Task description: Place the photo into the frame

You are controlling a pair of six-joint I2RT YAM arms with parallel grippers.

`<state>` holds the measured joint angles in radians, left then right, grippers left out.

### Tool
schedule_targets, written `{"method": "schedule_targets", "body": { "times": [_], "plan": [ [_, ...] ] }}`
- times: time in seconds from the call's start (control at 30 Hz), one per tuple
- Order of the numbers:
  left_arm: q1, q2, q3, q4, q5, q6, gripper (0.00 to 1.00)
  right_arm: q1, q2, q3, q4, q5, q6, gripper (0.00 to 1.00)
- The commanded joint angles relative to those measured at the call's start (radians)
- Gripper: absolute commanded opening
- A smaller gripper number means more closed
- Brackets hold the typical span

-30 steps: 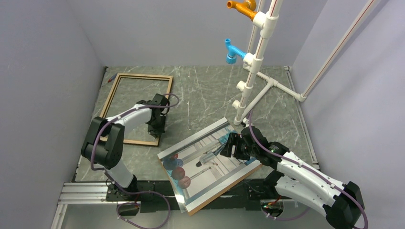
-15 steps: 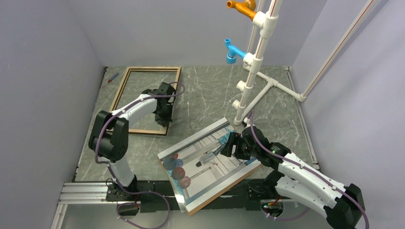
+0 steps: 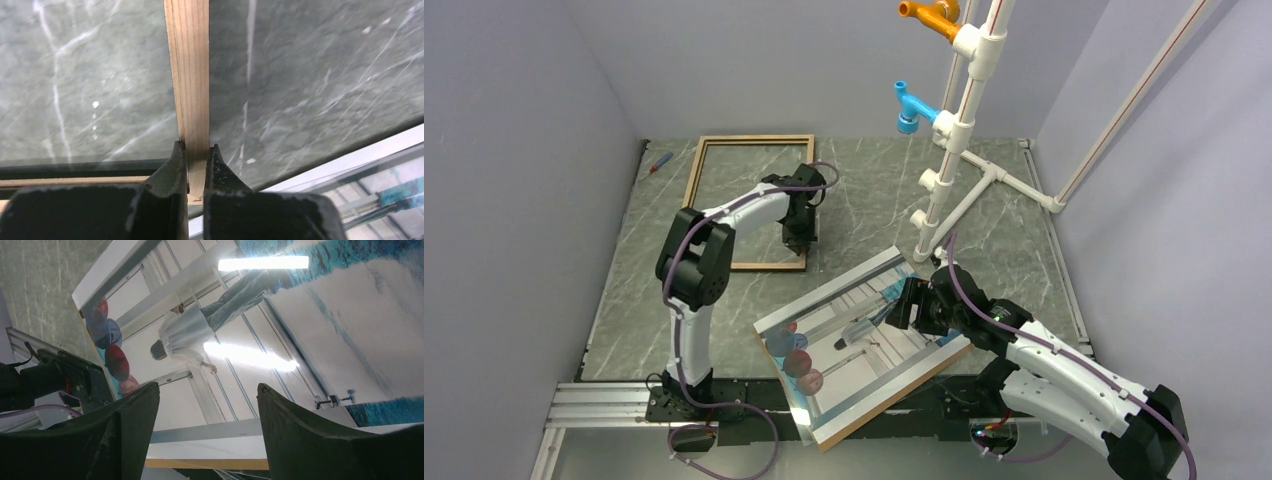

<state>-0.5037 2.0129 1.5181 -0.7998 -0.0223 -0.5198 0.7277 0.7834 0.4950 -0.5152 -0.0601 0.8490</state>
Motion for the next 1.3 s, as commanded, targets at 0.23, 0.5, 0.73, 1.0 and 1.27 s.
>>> {"method": "schedule_targets", "body": {
  "times": [0.23,0.5,0.73,1.0,1.27],
  "plan": [
    [-0.046,0.053,0.089,0.194,0.25,-0.073,0.59,0.005,-0.03,-0.01,0.009,0.017,0.007,0.74],
    [-0.019,-0.131,-0.101,0.235,0.245,0.025,0.79,0.003,-0.033,-0.01,0.012,0.012,0.009,0.74],
    [0.063,-0.248,-0.252,0.276,0.269,0.062,0.78,0.004,-0.014,-0.016,0.033,0.0,0.009,0.74],
    [0.035,-0.137,-0.168,0.256,0.256,0.069,0.75,0.004,-0.015,-0.021,0.031,0.004,0.01,0.74],
    [-0.027,0.028,-0.031,0.246,0.254,0.048,0.63,0.004,-0.031,-0.023,0.008,0.016,0.004,0.75]
  ]
}}
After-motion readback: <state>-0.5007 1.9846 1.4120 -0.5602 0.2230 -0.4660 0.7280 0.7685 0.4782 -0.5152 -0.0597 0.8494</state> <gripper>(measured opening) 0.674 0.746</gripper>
